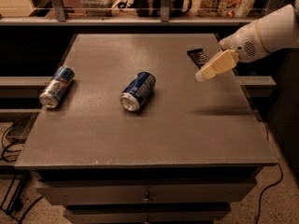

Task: Pick rxbar chocolate

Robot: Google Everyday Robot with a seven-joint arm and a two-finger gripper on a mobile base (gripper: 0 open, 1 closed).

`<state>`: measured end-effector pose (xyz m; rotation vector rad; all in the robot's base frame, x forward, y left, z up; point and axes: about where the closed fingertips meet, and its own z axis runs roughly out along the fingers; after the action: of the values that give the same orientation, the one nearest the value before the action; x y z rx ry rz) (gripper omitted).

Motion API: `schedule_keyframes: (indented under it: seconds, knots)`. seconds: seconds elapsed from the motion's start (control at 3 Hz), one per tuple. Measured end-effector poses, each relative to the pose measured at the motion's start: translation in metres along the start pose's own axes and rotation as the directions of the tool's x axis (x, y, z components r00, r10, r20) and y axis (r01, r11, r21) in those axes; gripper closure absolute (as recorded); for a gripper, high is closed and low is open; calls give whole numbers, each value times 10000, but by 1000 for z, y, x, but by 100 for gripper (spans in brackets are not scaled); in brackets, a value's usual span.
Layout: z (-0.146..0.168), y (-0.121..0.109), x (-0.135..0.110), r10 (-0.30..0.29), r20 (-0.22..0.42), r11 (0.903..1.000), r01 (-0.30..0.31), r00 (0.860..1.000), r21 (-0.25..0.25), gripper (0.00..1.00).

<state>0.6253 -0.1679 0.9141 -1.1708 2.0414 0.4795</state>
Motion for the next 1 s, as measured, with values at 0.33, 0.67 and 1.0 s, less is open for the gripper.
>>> schedule_keyframes:
  seconds: [0.33,0.67,1.0]
  knots:
    - [26,-27,2,735,509,9970,-747,9960,209,0]
    - [50,-54,6,1510,903,9874,-1546,9844,334,0]
    - [72,-74,12,2114,983,9754,-2164,9724,427,0]
